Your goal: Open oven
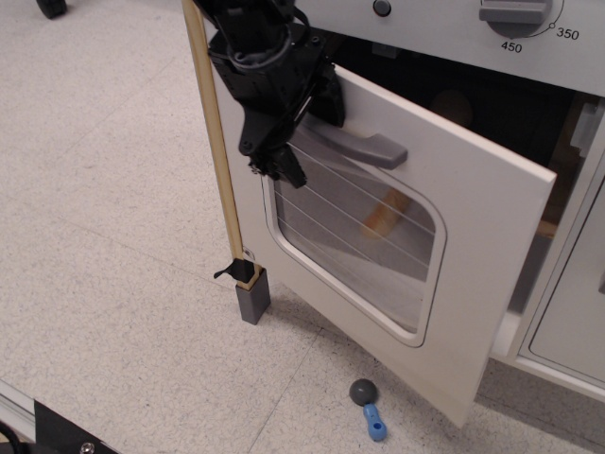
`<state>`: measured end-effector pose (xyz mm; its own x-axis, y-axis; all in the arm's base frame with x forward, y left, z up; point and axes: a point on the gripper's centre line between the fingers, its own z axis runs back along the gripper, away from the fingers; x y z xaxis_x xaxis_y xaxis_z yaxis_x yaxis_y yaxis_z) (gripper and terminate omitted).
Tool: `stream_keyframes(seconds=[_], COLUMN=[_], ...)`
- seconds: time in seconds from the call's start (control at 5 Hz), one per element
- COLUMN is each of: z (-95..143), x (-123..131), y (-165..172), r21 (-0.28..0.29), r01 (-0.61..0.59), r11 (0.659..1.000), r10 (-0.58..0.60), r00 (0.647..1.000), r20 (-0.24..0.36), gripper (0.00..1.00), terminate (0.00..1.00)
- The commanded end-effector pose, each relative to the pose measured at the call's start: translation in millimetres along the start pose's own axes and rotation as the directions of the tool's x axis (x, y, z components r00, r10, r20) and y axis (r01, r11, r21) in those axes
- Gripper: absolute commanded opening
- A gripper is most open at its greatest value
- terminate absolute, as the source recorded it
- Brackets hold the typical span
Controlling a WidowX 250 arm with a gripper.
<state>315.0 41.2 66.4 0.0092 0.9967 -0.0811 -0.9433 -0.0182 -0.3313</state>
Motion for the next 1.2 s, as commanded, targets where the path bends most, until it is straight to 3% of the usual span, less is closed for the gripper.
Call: stream_keyframes(seconds=[0.0, 0.2, 0.6, 1.0], z=[71.0, 83.0, 49.3, 16.7], x=[-21.4, -34.8, -62.7, -69.8], y=[-37.0, -49.0, -58.9, -60.8], r21=[-0.098, -0.101, -0.094, -0.076], r01=[-0.049, -0.062, -0.069, -0.094], r11=[0.994, 0.993, 0.993, 0.993], r10=[0.042, 0.050, 0.058, 0.084], r00=[0.997, 0.992, 0.991, 0.989], r20=[-0.069, -0.118, -0.119, -0.118], gripper=[1.00, 1.00, 1.00, 1.00], terminate=[0.00, 0.00, 0.00, 0.00])
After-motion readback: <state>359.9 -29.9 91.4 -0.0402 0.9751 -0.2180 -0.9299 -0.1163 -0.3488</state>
